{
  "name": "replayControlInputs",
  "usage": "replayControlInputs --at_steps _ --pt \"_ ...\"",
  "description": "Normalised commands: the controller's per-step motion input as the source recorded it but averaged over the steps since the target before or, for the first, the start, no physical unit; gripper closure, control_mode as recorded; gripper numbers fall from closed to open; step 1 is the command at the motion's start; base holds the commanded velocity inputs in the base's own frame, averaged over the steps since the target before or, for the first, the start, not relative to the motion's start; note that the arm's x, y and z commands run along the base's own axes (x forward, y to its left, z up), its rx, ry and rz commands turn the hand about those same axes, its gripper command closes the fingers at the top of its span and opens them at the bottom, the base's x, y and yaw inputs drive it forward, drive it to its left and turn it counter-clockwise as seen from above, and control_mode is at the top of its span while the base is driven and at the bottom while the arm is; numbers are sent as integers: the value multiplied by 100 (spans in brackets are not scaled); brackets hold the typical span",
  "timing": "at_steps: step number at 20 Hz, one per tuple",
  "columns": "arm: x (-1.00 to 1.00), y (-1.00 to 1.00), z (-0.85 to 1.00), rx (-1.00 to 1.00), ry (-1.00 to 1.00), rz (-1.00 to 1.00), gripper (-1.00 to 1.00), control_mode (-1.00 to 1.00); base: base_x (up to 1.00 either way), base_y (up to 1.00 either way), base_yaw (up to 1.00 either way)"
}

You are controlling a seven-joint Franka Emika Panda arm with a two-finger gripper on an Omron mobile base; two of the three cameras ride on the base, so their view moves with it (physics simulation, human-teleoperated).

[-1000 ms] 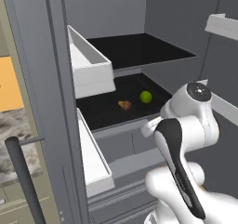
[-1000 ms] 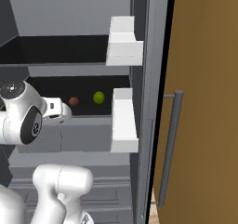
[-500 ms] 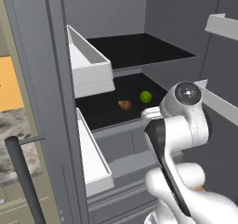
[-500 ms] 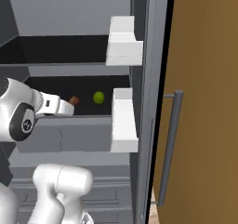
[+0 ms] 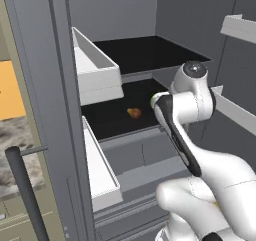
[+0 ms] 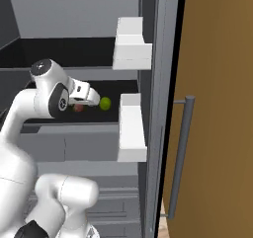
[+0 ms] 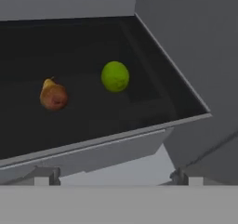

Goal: Open the fridge, remove the pear, lime, and steak, and place them on any counter.

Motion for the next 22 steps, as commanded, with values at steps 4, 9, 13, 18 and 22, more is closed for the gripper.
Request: replayControlInputs --at_steps 4,9,13,18,22 --pt "99 -9 -16 0 11 -1 -100 -100 0 0 0" --pt "77 -8 -50 0 6 -2 -100 -100 0 0 0" --pt "32 -6 -57 0 0 0 -100 -100 0 0 0" --pt "30 -3 -42 0 0 0 -100 -100 0 0 0" --pt "44 -1 -22 0 0 0 -100 -100 0 0 0"
